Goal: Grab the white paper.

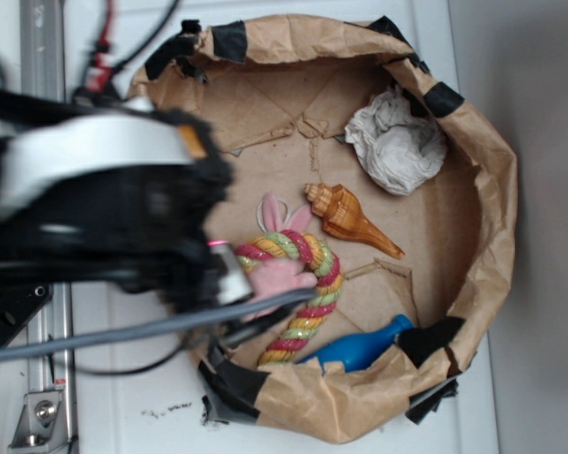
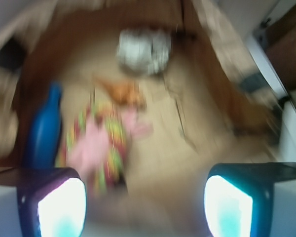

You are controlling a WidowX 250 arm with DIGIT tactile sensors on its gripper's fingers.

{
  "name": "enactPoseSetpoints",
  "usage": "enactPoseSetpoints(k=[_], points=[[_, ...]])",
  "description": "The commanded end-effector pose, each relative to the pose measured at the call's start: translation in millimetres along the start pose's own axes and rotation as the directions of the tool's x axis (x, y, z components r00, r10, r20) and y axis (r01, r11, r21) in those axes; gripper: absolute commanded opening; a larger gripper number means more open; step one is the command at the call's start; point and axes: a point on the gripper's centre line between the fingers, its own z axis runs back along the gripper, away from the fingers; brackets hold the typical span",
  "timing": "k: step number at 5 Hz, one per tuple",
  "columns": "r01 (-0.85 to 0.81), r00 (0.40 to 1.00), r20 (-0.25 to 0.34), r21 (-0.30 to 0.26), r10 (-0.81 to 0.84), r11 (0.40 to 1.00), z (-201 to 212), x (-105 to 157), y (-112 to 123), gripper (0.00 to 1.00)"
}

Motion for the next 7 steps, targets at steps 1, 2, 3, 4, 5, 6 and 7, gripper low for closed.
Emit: enactPoseSetpoints(k=[1,2,3,4,5,6,7], points=[[-0.119,0.981,0.154,0.010,0.116,0.993,-53,84,-22,1.00],[-0.119,0.981,0.154,0.010,0.116,0.993,-53,84,-22,1.00],[-0.119,0.981,0.154,0.010,0.116,0.993,-53,84,-22,1.00],[-0.119,0.981,0.154,0.010,0.116,0.993,-53,84,-22,1.00],[-0.099,0.980,0.173,0.025,0.093,0.995,-85,89,-2,1.00],[-0.057,0.980,0.188,-0.007,0.058,0.998,-77,88,1,1.00],[-0.053,0.979,0.197,0.013,0.049,0.999,-78,89,4,1.00]])
